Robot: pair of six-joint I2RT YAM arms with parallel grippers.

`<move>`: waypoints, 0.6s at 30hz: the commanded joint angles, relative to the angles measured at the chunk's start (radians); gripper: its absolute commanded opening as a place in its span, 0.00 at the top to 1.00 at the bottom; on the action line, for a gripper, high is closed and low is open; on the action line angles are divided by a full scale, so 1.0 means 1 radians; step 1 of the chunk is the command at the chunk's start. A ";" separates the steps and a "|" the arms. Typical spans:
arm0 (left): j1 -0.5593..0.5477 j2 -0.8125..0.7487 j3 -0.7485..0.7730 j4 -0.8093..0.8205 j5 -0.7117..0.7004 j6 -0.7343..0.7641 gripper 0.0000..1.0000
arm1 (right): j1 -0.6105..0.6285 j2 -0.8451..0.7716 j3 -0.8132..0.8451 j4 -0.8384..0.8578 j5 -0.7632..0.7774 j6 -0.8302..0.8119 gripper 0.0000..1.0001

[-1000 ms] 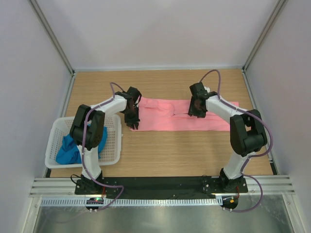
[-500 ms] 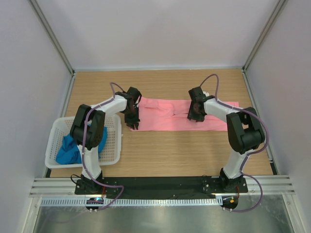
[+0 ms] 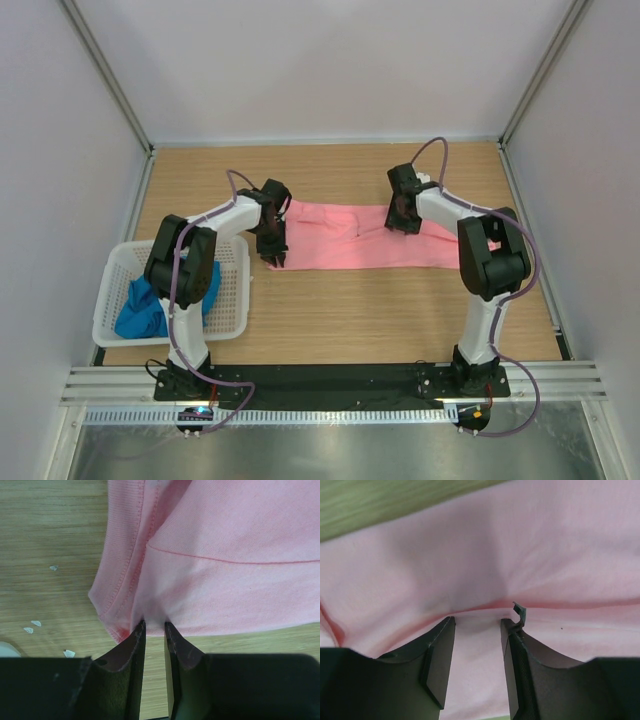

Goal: Fold and stack the t-shirts
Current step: Fold the tshirt

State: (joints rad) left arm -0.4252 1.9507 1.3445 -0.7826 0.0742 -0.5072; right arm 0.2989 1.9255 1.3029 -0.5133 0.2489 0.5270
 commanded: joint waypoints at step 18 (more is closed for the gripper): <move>-0.001 -0.038 0.008 0.008 -0.008 0.009 0.78 | -0.168 -0.249 -0.046 -0.156 0.014 -0.133 0.47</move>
State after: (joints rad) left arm -0.4252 1.9499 1.3441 -0.7830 0.0715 -0.5072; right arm 0.1562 1.8050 1.3239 -0.6437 0.2646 0.4122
